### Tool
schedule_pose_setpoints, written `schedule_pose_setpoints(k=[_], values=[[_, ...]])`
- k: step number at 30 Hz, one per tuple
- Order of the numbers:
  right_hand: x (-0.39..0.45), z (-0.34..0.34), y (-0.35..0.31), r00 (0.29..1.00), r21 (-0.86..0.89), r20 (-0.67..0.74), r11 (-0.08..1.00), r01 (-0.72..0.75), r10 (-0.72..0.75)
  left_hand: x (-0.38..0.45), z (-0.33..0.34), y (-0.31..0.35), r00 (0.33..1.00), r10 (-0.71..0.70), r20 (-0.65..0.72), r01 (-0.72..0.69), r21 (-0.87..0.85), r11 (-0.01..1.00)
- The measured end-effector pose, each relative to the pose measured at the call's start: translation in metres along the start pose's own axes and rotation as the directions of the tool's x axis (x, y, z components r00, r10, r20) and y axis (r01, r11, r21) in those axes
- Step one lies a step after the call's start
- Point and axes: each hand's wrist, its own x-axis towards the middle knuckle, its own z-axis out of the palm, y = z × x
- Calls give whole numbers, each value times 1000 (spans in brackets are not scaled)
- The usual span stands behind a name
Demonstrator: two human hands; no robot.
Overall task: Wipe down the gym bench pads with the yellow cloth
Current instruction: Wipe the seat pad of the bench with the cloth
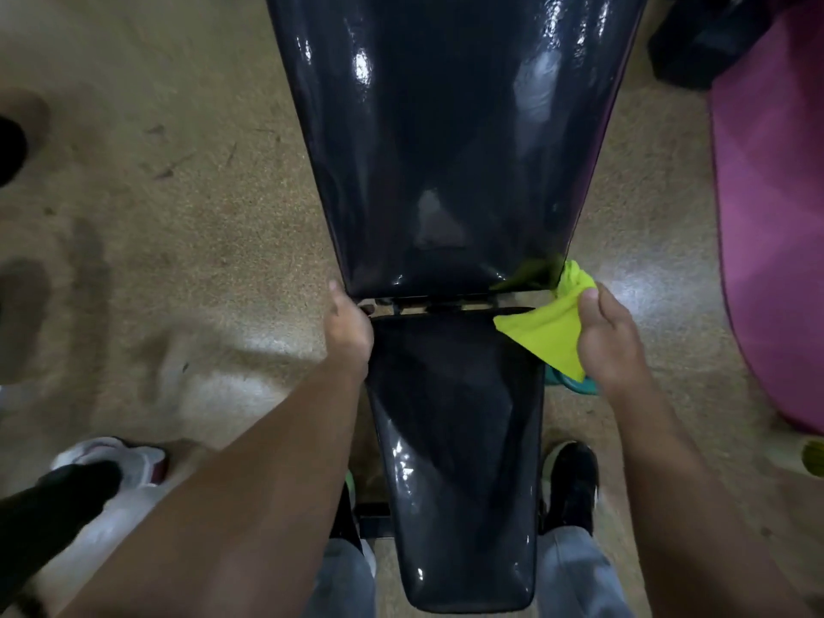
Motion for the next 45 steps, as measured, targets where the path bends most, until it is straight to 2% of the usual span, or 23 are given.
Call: schedule_pose_setpoints(k=[2, 5, 6, 8, 10, 12, 17, 21, 23, 25, 27, 29, 32, 34, 38, 40, 43, 45], values=[[-2, -3, -4, 989, -67, 117, 995, -79, 86, 4, 2, -3, 1000, 0, 14, -1, 129, 992], [-7, 12, -12, 963, -197, 262, 980, -9, 61, 6, 4, -12, 998, 3, 70, -19, 236, 971], [-7, 23, -13, 959, -305, 279, 952, 36, 53, 7, 4, -15, 998, 6, 70, -23, 245, 969], [-7, 49, -11, 960, -545, 278, 826, 144, 16, 7, 4, -16, 998, 21, 64, -37, 261, 965], [-7, 71, -5, 969, -659, 212, 713, 240, -130, 8, 3, -14, 998, 32, 61, -49, 299, 953], [-8, 83, -7, 955, -674, 161, 680, 290, -248, 7, 4, -14, 998, 36, 56, -52, 323, 945], [-6, 90, -13, 937, -709, 202, 618, 341, -286, 5, 6, -12, 997, 60, 46, -72, 322, 944], [-3, 85, -12, 962, -676, 140, 688, 265, -233, 1, 5, -10, 997, 66, 50, -78, 316, 946], [-5, 92, -21, 976, -706, 119, 676, 212, -182, 1, 5, -11, 996, 76, 44, -86, 311, 946], [-16, 101, -18, 950, -714, 147, 636, 294, -274, -1, 6, -9, 997, 67, 31, -73, 299, 951], [-26, 102, -6, 892, -672, 183, 609, 421, -413, -2, 5, -8, 997, 67, 29, -72, 287, 955], [-23, 92, 5, 877, -651, 153, 621, 436, -456, -3, 4, -8, 998, 55, 42, -64, 255, 965], [-12, 90, 3, 916, -680, 52, 658, 323, -397, -5, 3, -7, 997, -8, 70, -3, 161, 987], [-14, 100, -6, 944, -695, 41, 669, 262, -327, -5, 2, -7, 996, -44, 73, 35, 128, 991], [-31, 101, 3, 903, -675, 151, 626, 391, -402, -11, -1, -2, 991, -100, 90, 93, 80, 992], [-31, 90, 12, 900, -668, 190, 620, 412, -393, -7, -1, -4, 988, -119, 101, 113, 62, 992], [-23, 88, 6, 961, -678, 121, 686, 263, -249, 11, -2, -17, 985, -137, 100, 136, 26, 990], [-25, 101, -8, 978, -700, 86, 687, 197, -192, 25, 0, -27, 983, -158, 93, 158, 9, 987]])
